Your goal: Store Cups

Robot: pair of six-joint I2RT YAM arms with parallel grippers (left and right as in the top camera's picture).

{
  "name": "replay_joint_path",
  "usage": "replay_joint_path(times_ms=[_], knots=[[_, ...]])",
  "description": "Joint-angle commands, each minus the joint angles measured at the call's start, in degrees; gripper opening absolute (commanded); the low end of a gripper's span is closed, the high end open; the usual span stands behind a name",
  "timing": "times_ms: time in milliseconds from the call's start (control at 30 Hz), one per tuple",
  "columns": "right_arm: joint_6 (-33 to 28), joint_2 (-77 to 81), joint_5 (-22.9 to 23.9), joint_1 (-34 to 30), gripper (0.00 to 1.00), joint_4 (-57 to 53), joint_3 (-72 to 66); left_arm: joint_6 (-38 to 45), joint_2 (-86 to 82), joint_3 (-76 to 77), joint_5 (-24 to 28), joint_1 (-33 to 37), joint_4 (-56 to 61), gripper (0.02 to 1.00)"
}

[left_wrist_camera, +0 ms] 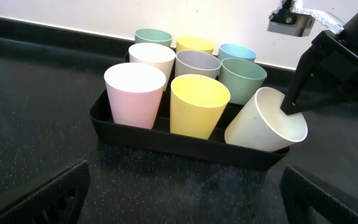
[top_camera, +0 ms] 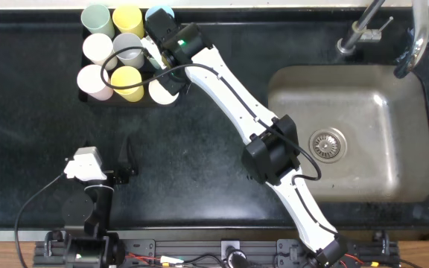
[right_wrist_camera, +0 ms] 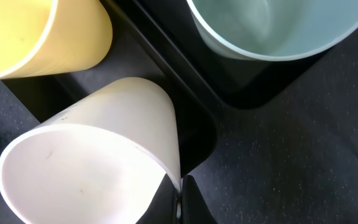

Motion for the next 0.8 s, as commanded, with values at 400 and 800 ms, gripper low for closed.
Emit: replay_joint_path(times_ms=[400, 800], knots=[[-1.3, 0.4, 0.4, 0.3, 0.998, 0.3, 0.9, 0.9, -0.4, 0.0, 0.0, -0.1, -0.1, 1.000], [1.6, -5.7, 4.1, -1.3, 0.996, -1.1, 9.7, 0.9, -0.4, 0.0, 0.0, -0.1, -0.1, 1.000]])
